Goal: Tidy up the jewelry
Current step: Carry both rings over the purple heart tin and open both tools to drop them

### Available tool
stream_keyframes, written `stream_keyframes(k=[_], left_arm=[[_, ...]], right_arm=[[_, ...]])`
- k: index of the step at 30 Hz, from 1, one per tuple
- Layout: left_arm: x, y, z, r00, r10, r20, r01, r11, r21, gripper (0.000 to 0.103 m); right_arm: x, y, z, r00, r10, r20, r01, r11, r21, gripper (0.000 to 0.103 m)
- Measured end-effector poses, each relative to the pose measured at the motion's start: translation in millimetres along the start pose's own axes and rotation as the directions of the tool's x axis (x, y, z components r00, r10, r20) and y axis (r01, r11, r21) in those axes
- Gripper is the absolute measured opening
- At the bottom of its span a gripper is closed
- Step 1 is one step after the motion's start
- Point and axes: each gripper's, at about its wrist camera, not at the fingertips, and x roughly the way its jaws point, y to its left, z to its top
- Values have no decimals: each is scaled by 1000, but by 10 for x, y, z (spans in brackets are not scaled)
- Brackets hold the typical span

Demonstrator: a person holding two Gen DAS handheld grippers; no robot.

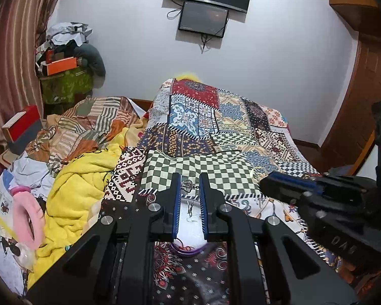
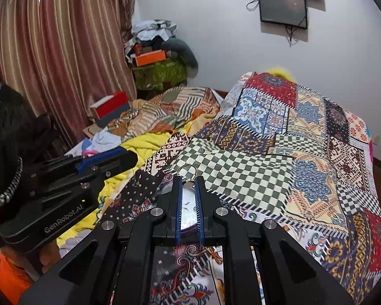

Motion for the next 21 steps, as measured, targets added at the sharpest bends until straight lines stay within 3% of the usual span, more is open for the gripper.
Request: stream_keyframes(k=[6, 13, 21], left_arm=[[287, 115, -63, 998, -19, -58, 18, 1000, -18, 12], [677, 167, -113, 987, -61, -152, 56, 998, -38, 12], [936, 194, -188, 975, -56, -215, 49, 998, -36, 12]], right_arm=[[392, -9, -74, 996, 16, -84, -17, 1000, -7, 9], [856, -61, -265, 974, 39, -225, -42, 999, -9, 9], [970, -75, -335, 964, 59, -260, -65, 998, -15, 9]])
